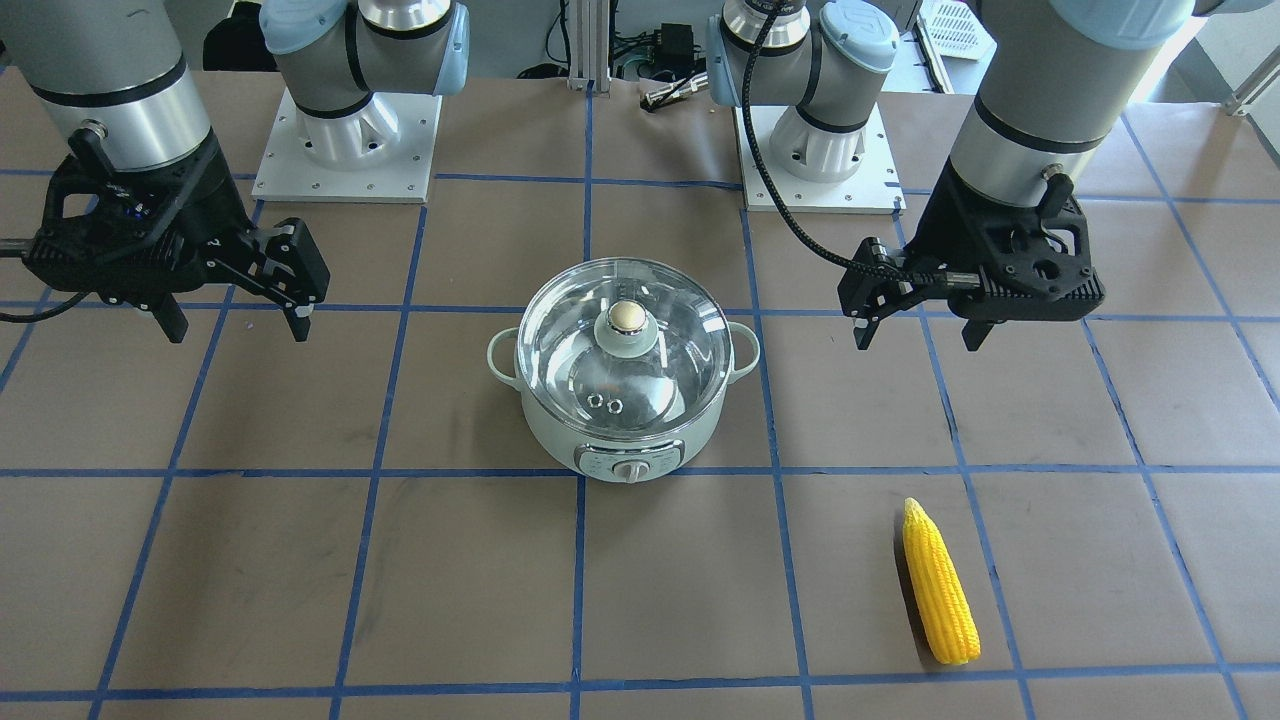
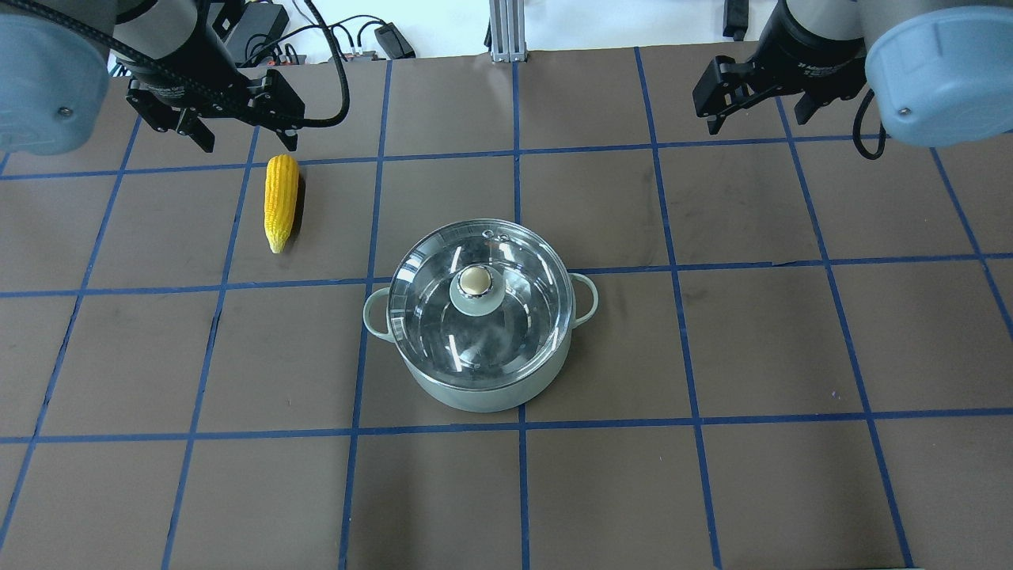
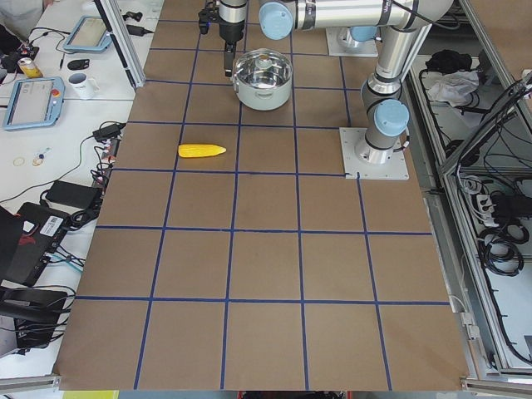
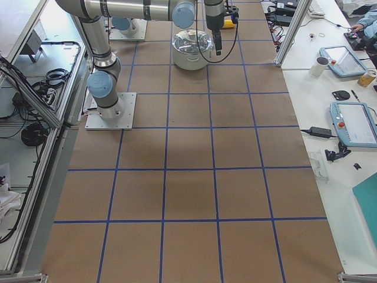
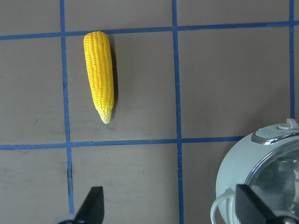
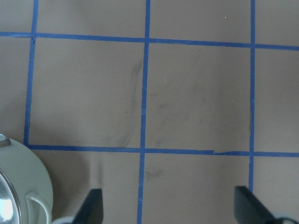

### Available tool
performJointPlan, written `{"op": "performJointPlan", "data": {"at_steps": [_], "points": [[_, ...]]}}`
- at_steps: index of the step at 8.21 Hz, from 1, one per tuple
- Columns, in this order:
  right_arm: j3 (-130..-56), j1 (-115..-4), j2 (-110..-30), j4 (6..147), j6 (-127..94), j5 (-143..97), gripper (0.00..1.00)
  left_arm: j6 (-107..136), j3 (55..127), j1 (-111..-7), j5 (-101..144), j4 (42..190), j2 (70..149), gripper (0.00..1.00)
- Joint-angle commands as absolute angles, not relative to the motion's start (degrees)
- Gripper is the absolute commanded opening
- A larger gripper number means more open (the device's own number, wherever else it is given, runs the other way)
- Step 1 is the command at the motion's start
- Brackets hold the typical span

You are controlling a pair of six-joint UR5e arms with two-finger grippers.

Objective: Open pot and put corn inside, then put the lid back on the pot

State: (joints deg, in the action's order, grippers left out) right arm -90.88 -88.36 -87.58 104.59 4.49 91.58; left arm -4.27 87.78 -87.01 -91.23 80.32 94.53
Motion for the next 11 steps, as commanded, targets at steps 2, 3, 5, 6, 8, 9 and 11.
{"op": "performJointPlan", "data": {"at_steps": [2,3,5,6,8,9,11], "points": [[-91.1,-88.5,-87.0,104.2,4.8,91.3,1.0,-4.7,87.7,-86.8,-91.4,80.2,95.1,1.0],[-91.5,-88.1,-86.9,104.5,5.0,91.2,1.0,-4.7,87.6,-86.1,-91.4,80.2,95.1,1.0],[-91.4,-88.2,-87.3,104.6,4.7,91.1,1.0,-6.9,87.6,-85.1,-91.3,79.1,96.8,1.0],[-91.4,-88.1,-87.5,104.7,5.0,91.5,1.0,-8.2,87.7,-83.6,-91.1,76.9,99.1,1.0],[-91.5,-88.3,-87.5,104.5,3.2,91.1,1.0,-15.7,87.6,-78.2,-90.6,72.7,104.8,1.0],[-90.9,-88.4,-87.8,104.9,3.8,91.6,1.0,-16.1,87.6,-76.4,-90.2,68.4,107.9,1.0],[-91.0,-88.4,-87.9,103.7,4.0,91.8,1.0,-15.6,87.6,-76.0,-87.9,60.0,114.8,1.0]]}}
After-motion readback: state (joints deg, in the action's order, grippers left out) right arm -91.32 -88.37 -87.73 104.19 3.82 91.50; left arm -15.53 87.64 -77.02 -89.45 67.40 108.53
